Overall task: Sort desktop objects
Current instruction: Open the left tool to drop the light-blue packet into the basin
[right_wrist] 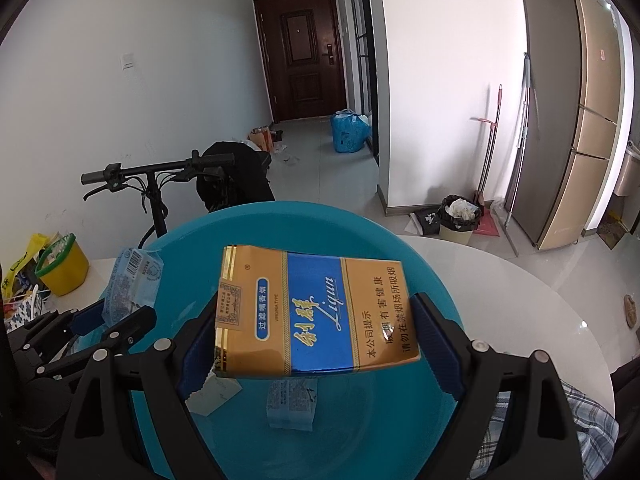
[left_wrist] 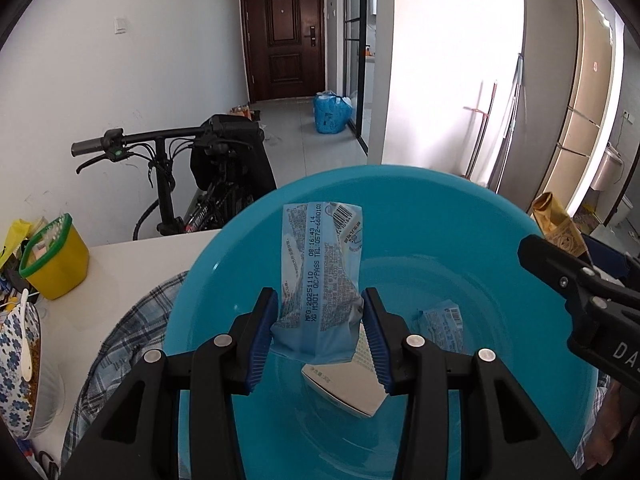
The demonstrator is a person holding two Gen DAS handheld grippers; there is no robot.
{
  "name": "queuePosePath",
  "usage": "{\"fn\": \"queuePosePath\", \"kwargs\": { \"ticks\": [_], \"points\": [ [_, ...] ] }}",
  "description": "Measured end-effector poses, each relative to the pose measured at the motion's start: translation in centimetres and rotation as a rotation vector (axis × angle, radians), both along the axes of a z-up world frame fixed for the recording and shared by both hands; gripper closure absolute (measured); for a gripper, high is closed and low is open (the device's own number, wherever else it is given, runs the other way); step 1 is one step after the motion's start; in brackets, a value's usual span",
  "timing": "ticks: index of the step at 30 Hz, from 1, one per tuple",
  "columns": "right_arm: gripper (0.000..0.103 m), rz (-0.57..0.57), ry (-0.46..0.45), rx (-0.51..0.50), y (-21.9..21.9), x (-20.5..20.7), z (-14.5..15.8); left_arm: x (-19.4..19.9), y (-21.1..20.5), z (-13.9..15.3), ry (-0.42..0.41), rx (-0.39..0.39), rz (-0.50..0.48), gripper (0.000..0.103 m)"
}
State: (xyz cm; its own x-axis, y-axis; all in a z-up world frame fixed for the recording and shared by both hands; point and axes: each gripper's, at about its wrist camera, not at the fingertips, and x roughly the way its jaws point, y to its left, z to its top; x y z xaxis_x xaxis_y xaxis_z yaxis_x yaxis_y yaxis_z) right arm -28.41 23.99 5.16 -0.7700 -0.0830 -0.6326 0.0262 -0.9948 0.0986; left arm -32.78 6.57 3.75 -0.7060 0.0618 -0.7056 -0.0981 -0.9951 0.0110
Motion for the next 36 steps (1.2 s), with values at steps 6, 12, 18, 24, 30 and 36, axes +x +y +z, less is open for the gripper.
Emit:
{"fn": "queuePosePath", "kwargs": {
  "ticks": [6, 12, 18, 24, 30, 36],
  "points": [
    [0.016, 0.004, -0.008, 0.005, -0.2, -0.3, -0.1, -0.2, 0.2, -0.5, -0.017, -0.007, -0.002, 0.058],
    [0.016, 0.015, -0.028, -0.022, -0.1, -0.5, -0.4, -0.3, 0.1, -0.6, -0.026, -0.010, 0.000, 0.058],
    [0.016, 0.017, -0.033, -0.013, -0.3, -0.6, -0.5, -0.5, -0.3, -0.7, -0.036, 0.006, 0.016, 0.058],
    [0.016, 0.025, -0.037, -0.006, -0.6, -0.7, -0.7, -0.4, -0.2, -0.7, -0.040, 0.000, 0.014, 0.051],
    [0.016, 0.022, -0.038, -0.006, -0.7, -0.7, -0.7, -0.2, -0.5, -0.3, -0.026, 0.016, 0.027, 0.028],
    [0.016, 0.019, -0.040, -0.007, -0.6, -0.7, -0.8, -0.3, -0.9, -0.2, -0.029, 0.021, 0.038, 0.028]
  ]
}}
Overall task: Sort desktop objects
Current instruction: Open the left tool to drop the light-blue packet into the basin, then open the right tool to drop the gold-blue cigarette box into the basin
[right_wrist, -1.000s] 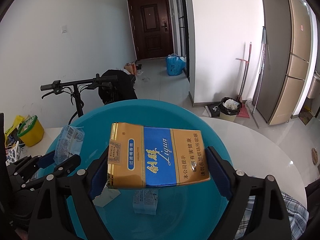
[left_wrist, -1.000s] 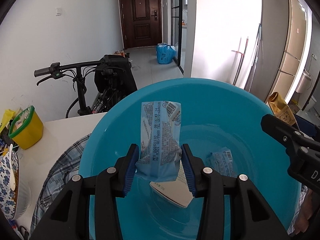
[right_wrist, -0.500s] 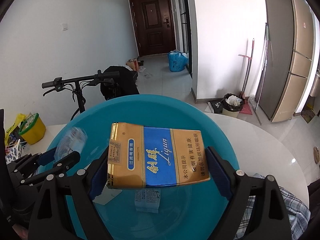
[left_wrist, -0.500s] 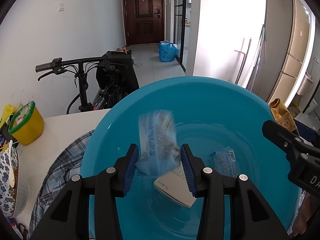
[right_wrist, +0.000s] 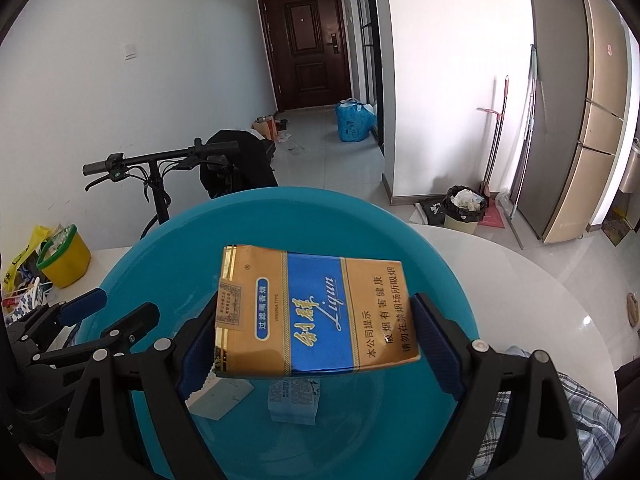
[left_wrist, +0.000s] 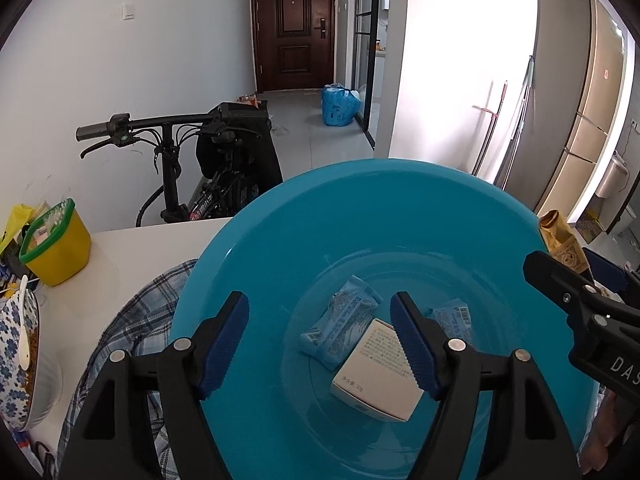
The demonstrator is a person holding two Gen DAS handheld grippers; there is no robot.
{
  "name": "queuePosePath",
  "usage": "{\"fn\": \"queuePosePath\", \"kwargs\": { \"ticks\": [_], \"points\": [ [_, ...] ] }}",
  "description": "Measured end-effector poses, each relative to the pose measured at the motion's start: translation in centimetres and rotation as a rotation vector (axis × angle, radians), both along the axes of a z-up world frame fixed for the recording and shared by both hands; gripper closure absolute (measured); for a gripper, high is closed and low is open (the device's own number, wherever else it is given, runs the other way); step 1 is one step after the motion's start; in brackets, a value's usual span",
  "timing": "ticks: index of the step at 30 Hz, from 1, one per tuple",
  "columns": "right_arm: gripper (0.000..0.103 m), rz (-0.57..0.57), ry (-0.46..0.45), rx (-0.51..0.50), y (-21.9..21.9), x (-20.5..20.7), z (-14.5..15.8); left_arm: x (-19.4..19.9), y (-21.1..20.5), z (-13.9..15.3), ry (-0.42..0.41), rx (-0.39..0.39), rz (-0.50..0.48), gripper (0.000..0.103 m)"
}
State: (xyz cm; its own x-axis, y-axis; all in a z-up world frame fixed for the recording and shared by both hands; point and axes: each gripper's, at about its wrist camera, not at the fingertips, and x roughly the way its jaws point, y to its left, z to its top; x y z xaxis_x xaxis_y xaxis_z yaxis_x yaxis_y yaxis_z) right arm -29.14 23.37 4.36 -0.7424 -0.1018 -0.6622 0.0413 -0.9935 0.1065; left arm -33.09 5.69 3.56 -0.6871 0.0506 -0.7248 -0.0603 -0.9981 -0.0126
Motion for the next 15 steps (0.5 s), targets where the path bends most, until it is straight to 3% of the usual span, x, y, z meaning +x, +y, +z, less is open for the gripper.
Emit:
{"fn": "queuePosePath", "kwargs": {
  "ticks": [15],
  "points": [
    [0.016, 0.015, -0.007, 0.021, -0.40, 0.04, -0.26, 0.07, 0.15, 0.09, -0.001, -0.011, -0.012, 0.028]
  ]
}}
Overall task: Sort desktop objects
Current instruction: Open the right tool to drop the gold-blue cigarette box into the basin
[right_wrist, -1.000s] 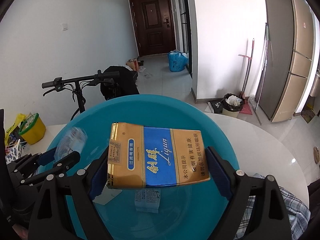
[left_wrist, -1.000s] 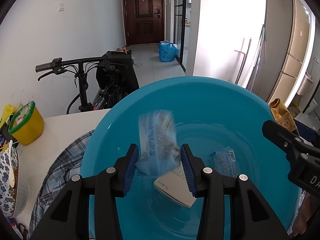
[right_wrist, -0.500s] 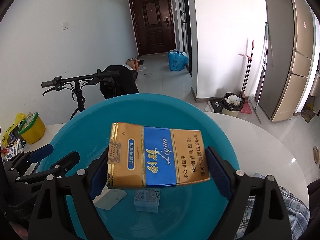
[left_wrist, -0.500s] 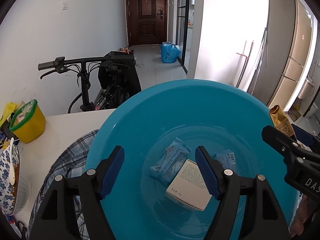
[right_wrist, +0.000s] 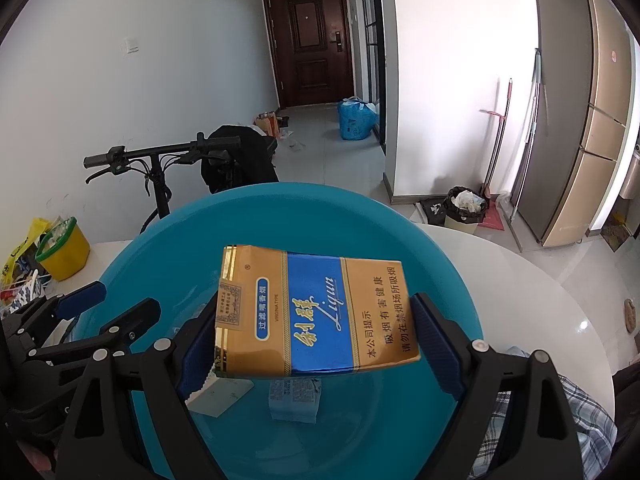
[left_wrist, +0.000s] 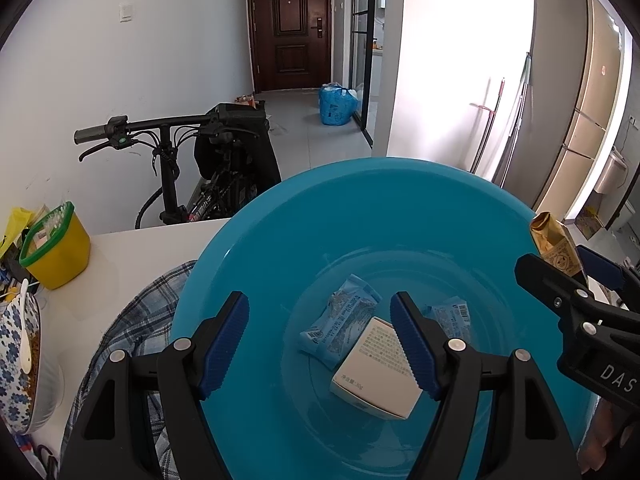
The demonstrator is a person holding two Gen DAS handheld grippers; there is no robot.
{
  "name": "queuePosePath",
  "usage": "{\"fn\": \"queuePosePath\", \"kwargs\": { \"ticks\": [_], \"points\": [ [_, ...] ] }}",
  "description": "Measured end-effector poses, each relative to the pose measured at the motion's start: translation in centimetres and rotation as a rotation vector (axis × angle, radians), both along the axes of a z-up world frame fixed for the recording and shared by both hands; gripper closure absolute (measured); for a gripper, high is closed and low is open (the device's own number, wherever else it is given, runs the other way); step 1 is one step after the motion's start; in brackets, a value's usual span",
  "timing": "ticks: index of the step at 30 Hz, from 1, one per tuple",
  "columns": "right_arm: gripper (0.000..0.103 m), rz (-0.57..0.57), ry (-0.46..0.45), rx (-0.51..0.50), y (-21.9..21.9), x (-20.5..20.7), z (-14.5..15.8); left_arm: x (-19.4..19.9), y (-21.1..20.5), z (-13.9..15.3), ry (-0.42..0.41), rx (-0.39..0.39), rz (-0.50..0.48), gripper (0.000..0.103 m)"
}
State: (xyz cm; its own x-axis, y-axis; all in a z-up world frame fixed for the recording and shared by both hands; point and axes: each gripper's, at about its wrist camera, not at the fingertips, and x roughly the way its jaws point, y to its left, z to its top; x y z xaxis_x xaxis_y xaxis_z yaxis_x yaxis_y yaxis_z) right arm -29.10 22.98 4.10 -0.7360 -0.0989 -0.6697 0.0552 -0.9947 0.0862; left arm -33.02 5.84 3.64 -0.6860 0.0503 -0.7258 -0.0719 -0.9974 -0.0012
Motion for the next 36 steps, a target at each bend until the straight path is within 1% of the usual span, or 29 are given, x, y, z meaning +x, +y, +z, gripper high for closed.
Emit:
{"fn": "queuePosePath", "kwargs": {
  "ticks": [5, 13, 15, 17, 18, 21, 32, 36],
  "points": [
    [0.016, 0.001, -0.008, 0.017, -0.2, -0.1, -0.2, 0.0, 0.1, -0.1, -0.005, 0.003, -0.003, 0.028],
    [0.015, 0.008, -0.015, 0.007, -0.2, -0.1, -0.2, 0.1, 0.5, -0.1, -0.003, -0.001, -0.013, 0.028],
    [0.013, 0.011, -0.016, 0.010, -0.3, -0.1, -0.2, 0.2, 0.5, -0.1, -0.003, 0.000, -0.011, 0.028],
    [0.004, 0.012, -0.012, 0.014, -0.4, -0.1, -0.2, 0.2, 0.5, -0.1, -0.005, 0.000, -0.009, 0.028],
    [0.004, 0.011, -0.006, 0.016, -0.4, -0.1, -0.2, 0.2, 0.4, -0.1, -0.006, 0.000, -0.008, 0.028],
    [0.003, 0.006, 0.014, 0.016, -0.4, 0.1, 0.2, 0.2, 0.4, 0.0, -0.005, -0.001, -0.004, 0.028],
    [0.003, -0.012, 0.021, 0.019, 0.0, 0.2, 0.6, 0.4, 0.3, 0.4, 0.007, 0.003, -0.005, 0.028],
    [0.003, -0.014, 0.044, 0.024, 0.0, 0.7, 1.3, 0.6, 0.2, 0.9, 0.031, 0.004, -0.007, 0.028]
  ]
}}
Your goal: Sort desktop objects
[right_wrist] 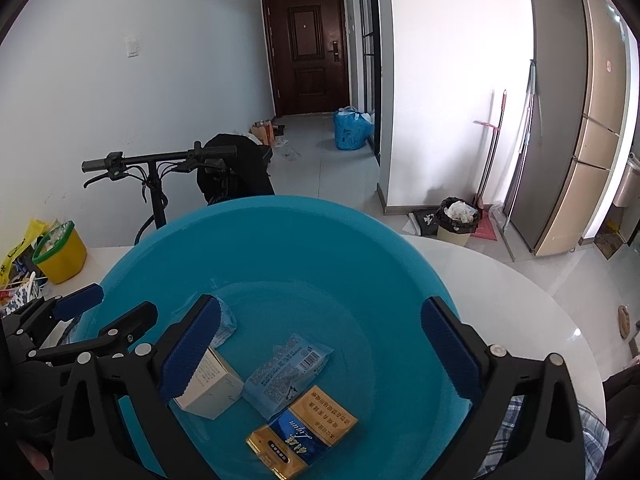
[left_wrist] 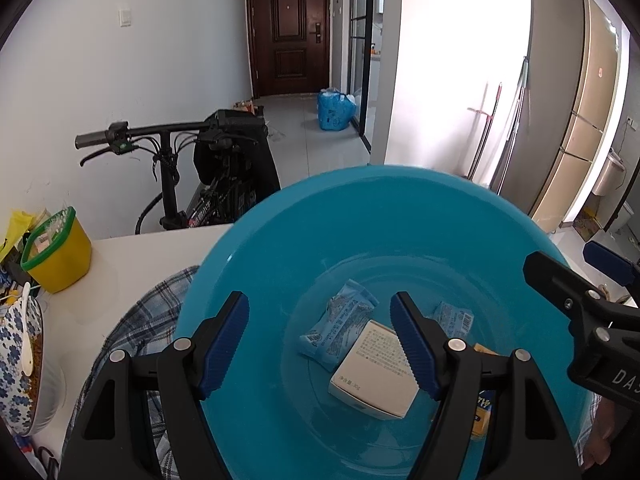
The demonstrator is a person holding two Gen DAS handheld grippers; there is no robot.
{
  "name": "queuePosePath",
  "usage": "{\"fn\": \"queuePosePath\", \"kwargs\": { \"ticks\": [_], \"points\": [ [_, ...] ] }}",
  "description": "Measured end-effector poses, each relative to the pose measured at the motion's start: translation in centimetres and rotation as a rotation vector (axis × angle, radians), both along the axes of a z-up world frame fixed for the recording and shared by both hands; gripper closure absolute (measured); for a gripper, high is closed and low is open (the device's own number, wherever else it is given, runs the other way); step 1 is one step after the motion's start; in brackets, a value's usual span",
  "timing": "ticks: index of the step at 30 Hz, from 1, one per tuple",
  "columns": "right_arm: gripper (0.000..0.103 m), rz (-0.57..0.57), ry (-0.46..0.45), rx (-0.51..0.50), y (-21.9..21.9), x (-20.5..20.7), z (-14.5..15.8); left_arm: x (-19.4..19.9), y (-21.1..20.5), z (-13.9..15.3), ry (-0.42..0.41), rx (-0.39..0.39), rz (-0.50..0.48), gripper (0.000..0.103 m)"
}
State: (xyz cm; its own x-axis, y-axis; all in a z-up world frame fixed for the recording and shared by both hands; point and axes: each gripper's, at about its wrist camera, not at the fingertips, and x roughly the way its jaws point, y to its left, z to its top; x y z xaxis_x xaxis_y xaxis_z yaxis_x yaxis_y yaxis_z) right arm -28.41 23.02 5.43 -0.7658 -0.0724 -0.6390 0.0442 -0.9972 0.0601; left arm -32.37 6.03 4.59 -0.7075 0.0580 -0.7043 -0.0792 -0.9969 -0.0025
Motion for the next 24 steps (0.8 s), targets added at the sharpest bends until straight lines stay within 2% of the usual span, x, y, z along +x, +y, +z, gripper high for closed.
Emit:
{"fn": "queuePosePath", "kwargs": {
  "ticks": [4, 6, 7, 24],
  "points": [
    [0.003, 0.003, 0.037, 0.005, -0.1, 0.8, 1.2, 1.1, 0.1, 1.5, 0.066, -0.020, 0.009, 0.027],
    [0.003, 0.006, 0.055, 0.007, -0.1, 1.3, 1.9, 1.9, 0.1, 2.6, 0.105, -0.026, 0.013, 0.017],
    [0.003, 0.008, 0.066, 0.008, -0.1, 1.6, 2.2, 2.3, 0.0, 3.2, 0.130, -0.024, 0.015, 0.016],
    [0.001, 0.025, 0.317, -0.009, -1.0, 8.4, 9.5, 9.2, -2.2, 11.3, 0.345, 0.084, -0.023, 0.015]
  ]
}}
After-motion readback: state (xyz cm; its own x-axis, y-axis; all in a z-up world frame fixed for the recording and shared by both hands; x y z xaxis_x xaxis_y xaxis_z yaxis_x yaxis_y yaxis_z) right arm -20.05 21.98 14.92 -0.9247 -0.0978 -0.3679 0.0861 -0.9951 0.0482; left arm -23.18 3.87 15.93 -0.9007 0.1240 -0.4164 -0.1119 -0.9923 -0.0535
